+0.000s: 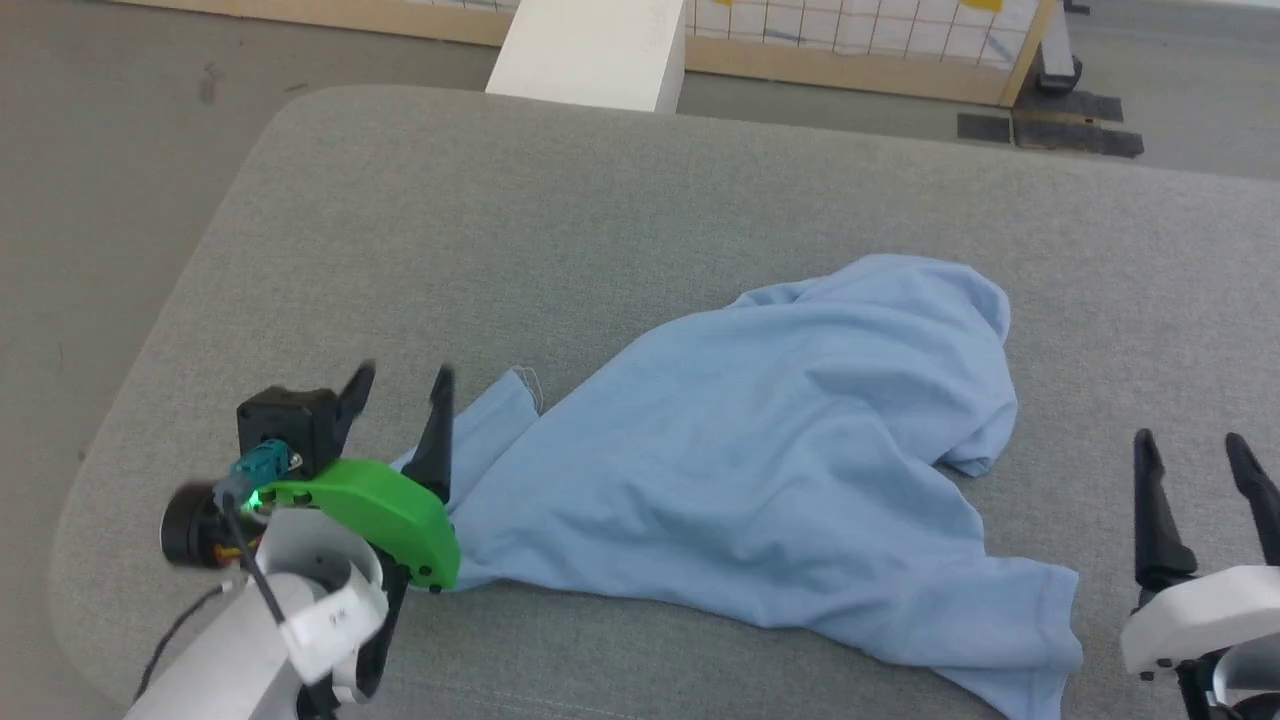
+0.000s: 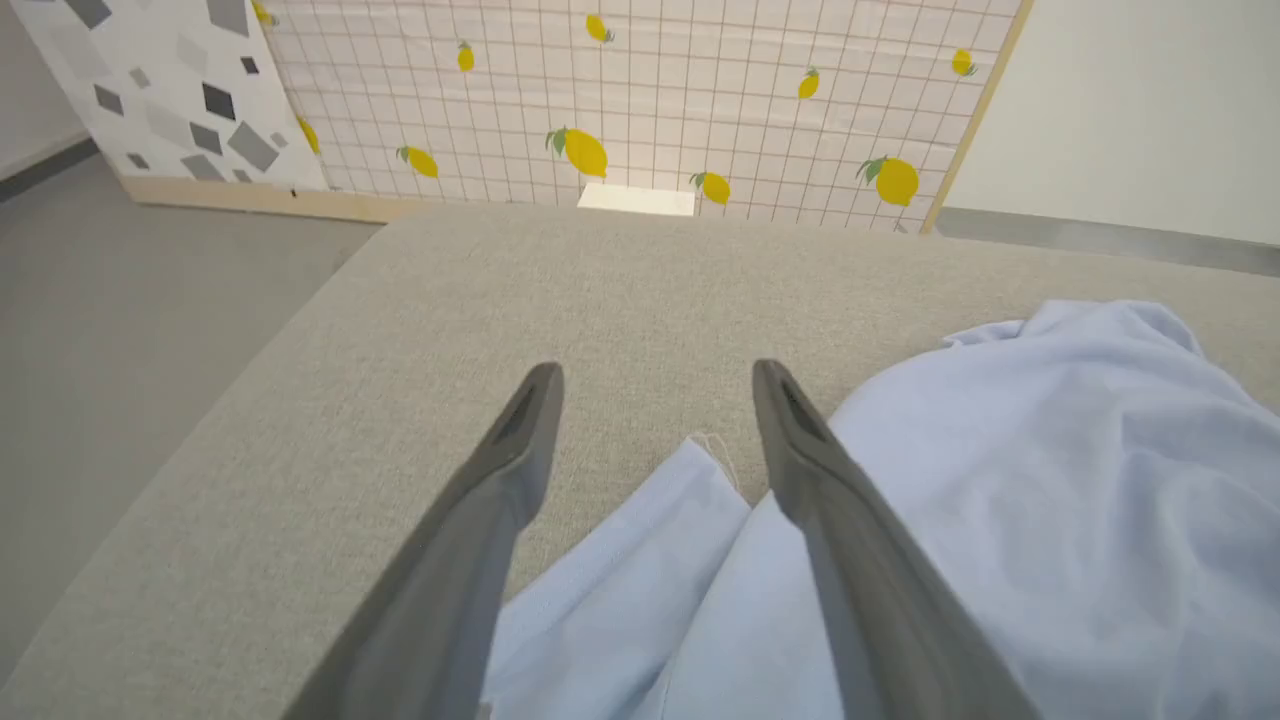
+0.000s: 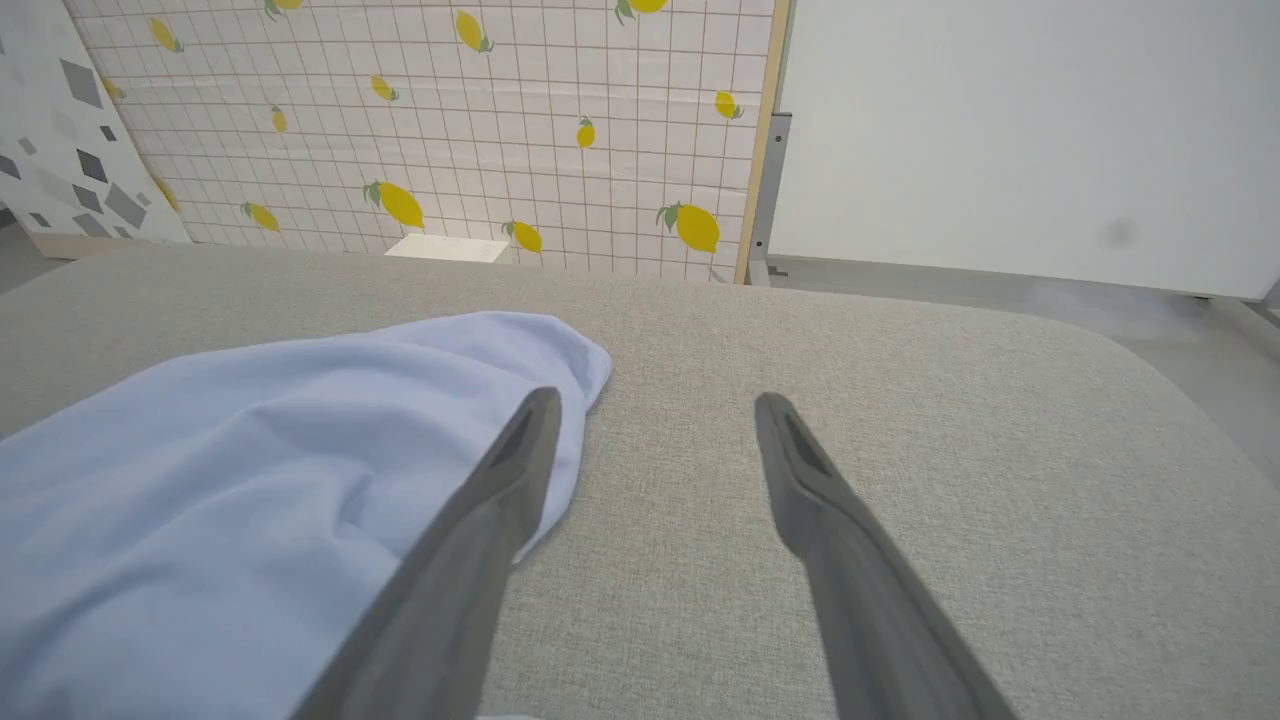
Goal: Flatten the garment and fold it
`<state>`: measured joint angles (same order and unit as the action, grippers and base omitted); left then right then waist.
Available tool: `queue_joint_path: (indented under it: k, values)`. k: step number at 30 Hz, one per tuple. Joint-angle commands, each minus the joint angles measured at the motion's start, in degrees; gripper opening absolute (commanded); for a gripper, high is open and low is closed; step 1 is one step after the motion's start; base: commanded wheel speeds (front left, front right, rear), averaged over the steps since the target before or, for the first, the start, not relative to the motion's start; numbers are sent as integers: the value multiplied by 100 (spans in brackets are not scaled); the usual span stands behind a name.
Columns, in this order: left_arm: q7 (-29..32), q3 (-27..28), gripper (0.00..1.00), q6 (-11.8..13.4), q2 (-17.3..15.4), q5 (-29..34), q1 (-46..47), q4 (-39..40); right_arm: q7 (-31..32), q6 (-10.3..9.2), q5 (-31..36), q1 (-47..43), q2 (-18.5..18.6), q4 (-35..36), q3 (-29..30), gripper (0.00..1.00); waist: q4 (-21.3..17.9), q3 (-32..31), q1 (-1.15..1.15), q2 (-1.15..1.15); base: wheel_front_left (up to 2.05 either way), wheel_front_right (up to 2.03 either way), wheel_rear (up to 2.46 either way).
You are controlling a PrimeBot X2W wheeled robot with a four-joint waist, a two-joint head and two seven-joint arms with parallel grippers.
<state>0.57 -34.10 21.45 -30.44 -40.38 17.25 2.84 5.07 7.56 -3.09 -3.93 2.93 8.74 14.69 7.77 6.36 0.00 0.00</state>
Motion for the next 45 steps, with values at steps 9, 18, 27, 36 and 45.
queue_joint_path:
  k: [9,18,27,36,45]
  values:
    - [-1397,-613,100,-365,-262,1435,-38,46,507,-8,-149,-70,369,201,-605,100,150,36,0,0,0,0,0]
    - [-1519,-834,100,-419,3,1766,-28,-5,2884,-8,-934,785,2062,362,-1756,100,547,717,0,0,0,0,0]
    - [-1547,-747,100,-500,342,1739,189,-186,5095,-8,-1629,2039,2926,-167,-2489,100,1114,1334,0,0,0,0,0]
    - [-1555,-628,100,-551,631,1864,194,-192,5303,-8,-1298,2344,3007,-947,-2549,100,1485,1624,0,0,0,0,0]
    - [-1556,-503,100,-648,774,1886,47,-337,4676,-8,-1124,1980,3115,-1135,-2432,0,1401,1358,0,0,0,0,0]
